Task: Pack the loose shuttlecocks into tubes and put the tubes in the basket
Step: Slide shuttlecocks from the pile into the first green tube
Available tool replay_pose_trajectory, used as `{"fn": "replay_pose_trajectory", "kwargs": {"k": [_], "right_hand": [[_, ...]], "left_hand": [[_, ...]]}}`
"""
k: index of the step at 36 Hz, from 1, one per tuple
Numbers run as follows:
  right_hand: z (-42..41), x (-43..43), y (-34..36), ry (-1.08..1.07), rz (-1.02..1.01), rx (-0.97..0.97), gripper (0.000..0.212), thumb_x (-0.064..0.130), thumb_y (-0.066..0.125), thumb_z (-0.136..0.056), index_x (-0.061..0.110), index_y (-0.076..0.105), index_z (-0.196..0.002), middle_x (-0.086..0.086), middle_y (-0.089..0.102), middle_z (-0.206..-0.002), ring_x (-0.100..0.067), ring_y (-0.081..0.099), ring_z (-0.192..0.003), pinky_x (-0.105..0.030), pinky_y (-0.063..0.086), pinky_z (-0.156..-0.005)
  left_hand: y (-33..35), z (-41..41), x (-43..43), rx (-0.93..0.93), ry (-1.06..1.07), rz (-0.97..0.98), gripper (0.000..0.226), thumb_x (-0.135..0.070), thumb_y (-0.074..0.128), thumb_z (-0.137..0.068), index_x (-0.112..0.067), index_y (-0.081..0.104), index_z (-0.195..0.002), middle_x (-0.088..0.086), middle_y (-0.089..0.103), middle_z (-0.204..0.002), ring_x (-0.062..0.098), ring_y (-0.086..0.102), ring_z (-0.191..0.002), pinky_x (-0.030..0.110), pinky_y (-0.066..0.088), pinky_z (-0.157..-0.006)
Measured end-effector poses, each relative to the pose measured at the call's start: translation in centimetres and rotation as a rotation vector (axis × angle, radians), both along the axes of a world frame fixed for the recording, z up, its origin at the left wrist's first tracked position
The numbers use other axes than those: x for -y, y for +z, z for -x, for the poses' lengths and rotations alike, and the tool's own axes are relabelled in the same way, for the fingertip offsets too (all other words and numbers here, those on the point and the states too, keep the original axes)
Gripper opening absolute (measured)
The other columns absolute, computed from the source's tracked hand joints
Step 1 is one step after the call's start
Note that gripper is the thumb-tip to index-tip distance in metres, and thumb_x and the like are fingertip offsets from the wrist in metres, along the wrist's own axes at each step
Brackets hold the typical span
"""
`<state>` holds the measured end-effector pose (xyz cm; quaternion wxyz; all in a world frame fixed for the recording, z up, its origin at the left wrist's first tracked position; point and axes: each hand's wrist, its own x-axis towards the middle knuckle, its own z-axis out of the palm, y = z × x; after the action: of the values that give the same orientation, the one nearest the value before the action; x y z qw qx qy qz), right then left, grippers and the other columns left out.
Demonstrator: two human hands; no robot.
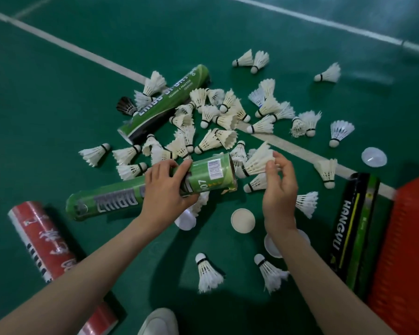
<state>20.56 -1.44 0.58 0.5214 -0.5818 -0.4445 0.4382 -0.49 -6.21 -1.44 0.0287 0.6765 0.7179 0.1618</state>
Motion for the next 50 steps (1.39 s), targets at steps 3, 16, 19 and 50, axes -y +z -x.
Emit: {"fn": "replay_pose_trajectory", "kwargs": {"k": [3,16,19,50], "right_hand": [[0.3,0.6,0.2,0.121,0.030,-0.003,0.021,0.017,0.042,-0.102,0.016,0.056,-0.117,0.000,0.056,-0.127,-0.012,0.051,-0.119,-0.018,0.041,-0.098],[1.3,2.0,-1.0,0.558,0.198,-0.090,0.037,0.040,0.026,-0.103,0.031,0.048,-0.130,0.018,0.054,-0.128,0.007,0.046,-0.124,-0.006,0.034,-0.100],[0.8,2.5,-2.3,0.549,0.359,-0.014,0.033,0.035,0.030,-0.104,0.025,0.059,-0.117,0.007,0.062,-0.117,-0.004,0.054,-0.113,-0.013,0.038,-0.095],[1.6,7.4,-7.4,0.755,0.603,0.570,0.022,0.023,0.060,-0.088,0.016,0.045,-0.104,-0.001,0.055,-0.094,-0.014,0.051,-0.072,-0.030,0.039,-0.059]], "left_hand": [[0.5,-0.7,-0.2,0.011,0.019,0.026,0.076,-0.047,0.072,-0.064,-0.017,0.052,-0.131,0.015,0.049,-0.110,0.025,0.035,-0.104,0.043,0.035,-0.089],[3.6,0.1,0.7,-0.141,-0.012,0.264,0.081,-0.064,0.066,-0.070,-0.026,0.039,-0.137,0.009,0.044,-0.110,0.028,0.041,-0.100,0.038,0.038,-0.084],[2.4,0.4,1.8,-0.161,0.033,0.385,0.078,-0.065,0.063,-0.071,-0.029,0.036,-0.135,0.008,0.042,-0.111,0.028,0.044,-0.103,0.038,0.038,-0.088],[-2.2,4.0,11.8,-0.011,0.254,0.436,0.078,-0.055,0.071,-0.070,-0.023,0.042,-0.135,0.009,0.045,-0.110,0.030,0.048,-0.103,0.043,0.037,-0.089]]}}
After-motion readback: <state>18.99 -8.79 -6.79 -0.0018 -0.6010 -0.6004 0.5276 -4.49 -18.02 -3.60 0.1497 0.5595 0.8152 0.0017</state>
